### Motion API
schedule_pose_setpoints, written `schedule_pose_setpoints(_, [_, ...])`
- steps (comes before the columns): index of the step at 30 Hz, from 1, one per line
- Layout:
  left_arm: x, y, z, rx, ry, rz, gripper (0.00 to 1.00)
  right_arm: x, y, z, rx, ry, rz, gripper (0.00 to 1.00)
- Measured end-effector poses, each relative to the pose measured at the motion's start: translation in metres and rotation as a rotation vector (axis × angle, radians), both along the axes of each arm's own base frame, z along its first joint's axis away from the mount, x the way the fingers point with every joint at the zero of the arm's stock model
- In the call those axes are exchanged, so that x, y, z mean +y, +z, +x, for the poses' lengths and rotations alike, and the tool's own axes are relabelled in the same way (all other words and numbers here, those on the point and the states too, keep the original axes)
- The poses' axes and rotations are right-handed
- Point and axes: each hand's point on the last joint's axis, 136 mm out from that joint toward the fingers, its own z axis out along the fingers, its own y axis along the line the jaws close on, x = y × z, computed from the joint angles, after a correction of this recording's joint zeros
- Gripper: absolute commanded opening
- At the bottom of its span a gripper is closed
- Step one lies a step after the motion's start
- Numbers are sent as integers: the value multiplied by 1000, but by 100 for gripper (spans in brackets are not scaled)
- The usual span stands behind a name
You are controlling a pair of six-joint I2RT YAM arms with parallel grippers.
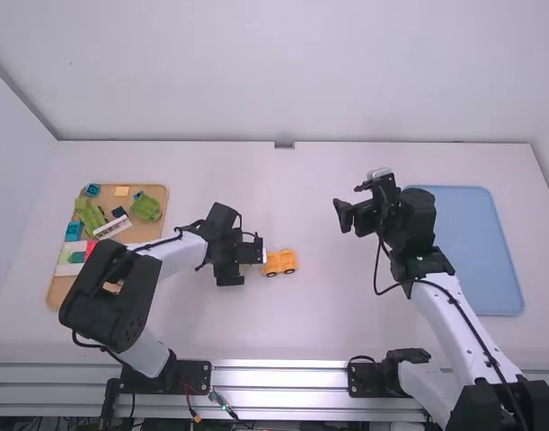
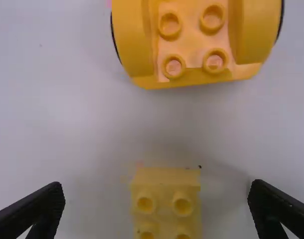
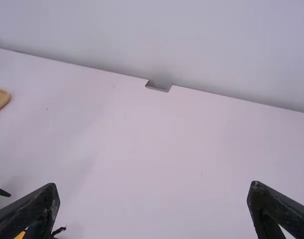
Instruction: Assemble lego blocks to make yellow taxi
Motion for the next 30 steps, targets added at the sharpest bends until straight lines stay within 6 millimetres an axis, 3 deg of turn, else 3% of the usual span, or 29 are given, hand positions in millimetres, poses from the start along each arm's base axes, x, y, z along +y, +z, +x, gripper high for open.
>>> schedule_pose_setpoints(6, [-6, 10, -14, 67, -25, -51, 99, 0, 0, 0, 0, 5, -5, 99])
schedule_pose_setpoints(12, [-5, 71, -5, -7, -84, -263, 99, 18, -3, -13, -21, 157, -41, 99])
schedule_pose_setpoints(16, [6, 86, -2, -21, -68, -378, 99, 44, -8, -23, -48, 328, -53, 99])
schedule_pose_setpoints(21, [26, 98, 12, -78, -14, -482, 99, 78, -38, -28, -44, 499, -90, 99])
schedule_pose_setpoints(23, [36, 97, 12, -71, 32, -506, 99, 90, -62, -31, -8, 559, -120, 99])
schedule_pose_setpoints(30, [28, 90, -3, -71, -39, -554, 99, 120, -95, -50, -18, 747, -170, 99])
